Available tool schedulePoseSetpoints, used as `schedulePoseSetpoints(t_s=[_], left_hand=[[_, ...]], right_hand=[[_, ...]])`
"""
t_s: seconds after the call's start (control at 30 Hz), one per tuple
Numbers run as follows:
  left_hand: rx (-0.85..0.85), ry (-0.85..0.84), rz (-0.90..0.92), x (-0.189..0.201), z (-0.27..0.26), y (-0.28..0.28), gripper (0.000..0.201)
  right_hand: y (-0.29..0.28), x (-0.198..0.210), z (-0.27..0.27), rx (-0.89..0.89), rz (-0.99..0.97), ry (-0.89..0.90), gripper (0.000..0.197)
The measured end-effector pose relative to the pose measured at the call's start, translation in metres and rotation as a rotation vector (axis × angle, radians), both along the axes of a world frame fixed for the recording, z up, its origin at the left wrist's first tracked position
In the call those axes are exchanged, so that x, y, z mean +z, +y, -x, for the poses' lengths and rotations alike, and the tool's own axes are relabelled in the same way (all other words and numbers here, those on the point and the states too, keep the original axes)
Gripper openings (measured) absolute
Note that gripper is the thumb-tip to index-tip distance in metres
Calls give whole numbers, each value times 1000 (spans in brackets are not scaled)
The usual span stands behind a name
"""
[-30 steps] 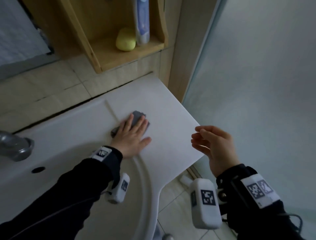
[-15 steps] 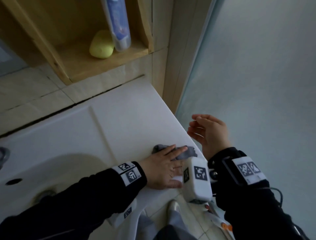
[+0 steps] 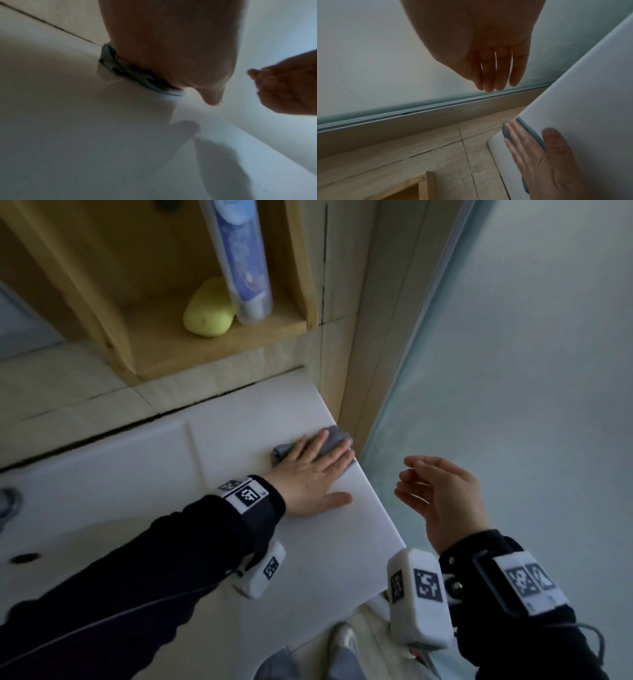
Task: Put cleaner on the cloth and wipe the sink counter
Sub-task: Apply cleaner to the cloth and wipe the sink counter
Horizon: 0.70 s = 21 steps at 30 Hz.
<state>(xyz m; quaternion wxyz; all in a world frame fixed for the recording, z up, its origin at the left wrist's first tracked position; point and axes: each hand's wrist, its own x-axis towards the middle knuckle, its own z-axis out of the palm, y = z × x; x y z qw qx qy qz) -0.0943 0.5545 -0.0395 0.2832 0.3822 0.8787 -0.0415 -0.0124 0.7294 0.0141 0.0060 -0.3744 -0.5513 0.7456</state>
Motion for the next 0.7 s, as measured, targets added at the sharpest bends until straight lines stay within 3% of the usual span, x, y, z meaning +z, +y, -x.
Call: schedulePoseSetpoints(t_s=[0.1, 0.33, 0.7], left_hand=[[-14, -65, 0, 5, 24, -8, 75], [265, -30, -13, 1, 70, -72, 72], [692, 132, -71, -19, 38, -210, 71]], right_hand=[[-18, -1, 13, 45, -3, -4, 21], [-55, -2, 30, 110, 3, -23, 21], [-126, -4, 42, 221, 7, -49, 22]])
